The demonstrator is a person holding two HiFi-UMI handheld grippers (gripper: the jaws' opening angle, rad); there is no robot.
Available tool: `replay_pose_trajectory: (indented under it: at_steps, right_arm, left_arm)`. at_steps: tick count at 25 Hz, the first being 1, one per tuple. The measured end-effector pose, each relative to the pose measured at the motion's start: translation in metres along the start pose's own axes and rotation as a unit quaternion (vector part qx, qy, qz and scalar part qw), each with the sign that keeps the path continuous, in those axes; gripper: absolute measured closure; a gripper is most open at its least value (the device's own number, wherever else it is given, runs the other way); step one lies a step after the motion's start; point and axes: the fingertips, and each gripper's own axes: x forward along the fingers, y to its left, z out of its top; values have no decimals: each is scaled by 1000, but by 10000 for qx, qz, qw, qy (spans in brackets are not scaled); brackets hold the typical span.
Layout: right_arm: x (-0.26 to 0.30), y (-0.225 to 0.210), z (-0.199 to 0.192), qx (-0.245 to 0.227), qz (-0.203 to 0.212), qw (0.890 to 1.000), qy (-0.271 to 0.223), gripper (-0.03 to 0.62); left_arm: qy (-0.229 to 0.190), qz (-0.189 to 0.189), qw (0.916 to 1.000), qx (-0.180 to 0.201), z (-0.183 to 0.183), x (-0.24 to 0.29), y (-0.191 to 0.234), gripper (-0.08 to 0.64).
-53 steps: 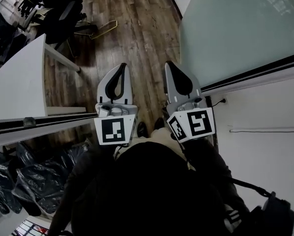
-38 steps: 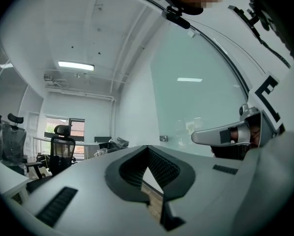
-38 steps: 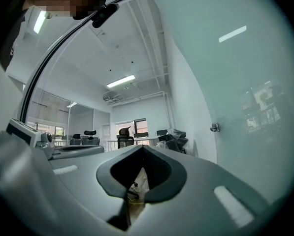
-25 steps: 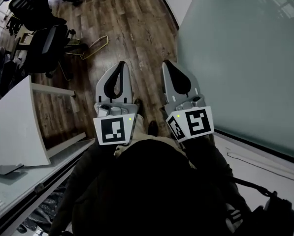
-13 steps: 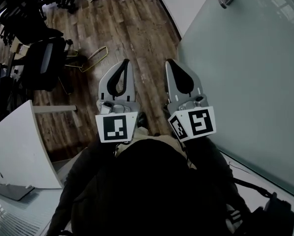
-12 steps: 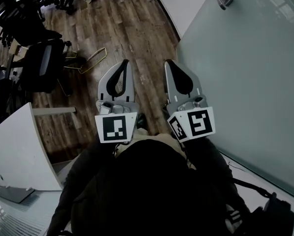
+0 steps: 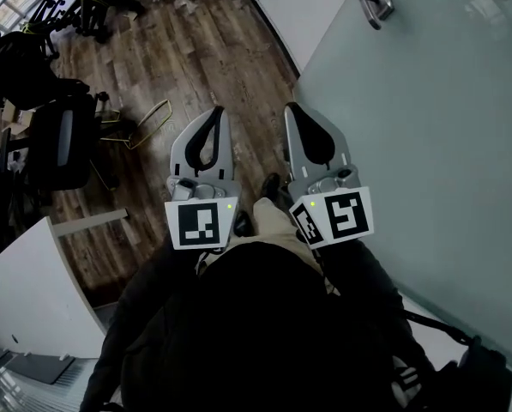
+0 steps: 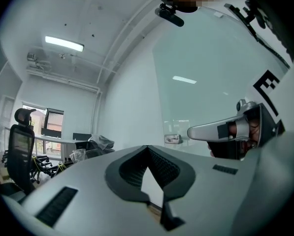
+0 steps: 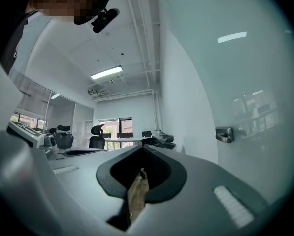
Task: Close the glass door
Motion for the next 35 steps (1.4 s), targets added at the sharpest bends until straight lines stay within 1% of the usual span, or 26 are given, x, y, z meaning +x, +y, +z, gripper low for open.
replay_pose_trajectory:
  at_steps: [2, 5, 7, 10, 15, 17, 20, 24, 31, 35]
  right_arm:
    - [12, -14, 1, 25, -32, 10000, -28, 591]
    - [43, -80, -5, 163, -21, 9998, -74, 591]
    - [60, -114, -7, 225, 3, 9997, -107, 591]
    - [76, -147, -8, 267, -2, 9996, -116, 591]
    - [95, -198, -10, 363, -77, 9993, -79, 591]
    - [105, -214, -7, 369, -74, 9993, -90, 591]
    - [116, -232, -3, 358, -128, 9991, -177, 591]
    - [131, -251, -11, 387, -229, 9989, -135, 591]
    - [184, -274, -14, 316, -371, 9988, -29, 591]
    - [219, -290, -15, 309, -572, 9979, -4, 591]
  left_arm:
    - [15, -43, 10000, 29, 0, 19, 0, 563]
    - [69, -35, 9999, 142, -8, 88, -17, 563]
    - [106, -37, 9997, 219, -12, 126, -27, 563]
    - [109, -76, 9997, 220, -14, 166, -37, 563]
    - [143, -260, 9993, 246, -18, 219, -63, 563]
    - [184, -317, 9990, 256, -18, 240, -69, 563]
    - [107, -408, 9986, 316, -14, 266, -73, 563]
    - [116, -583, 9977, 324, -21, 292, -77, 563]
    - [55, -938, 9953, 240, -21, 362, -61, 563]
    - [49, -1210, 9924, 224, -24, 401, -48, 563]
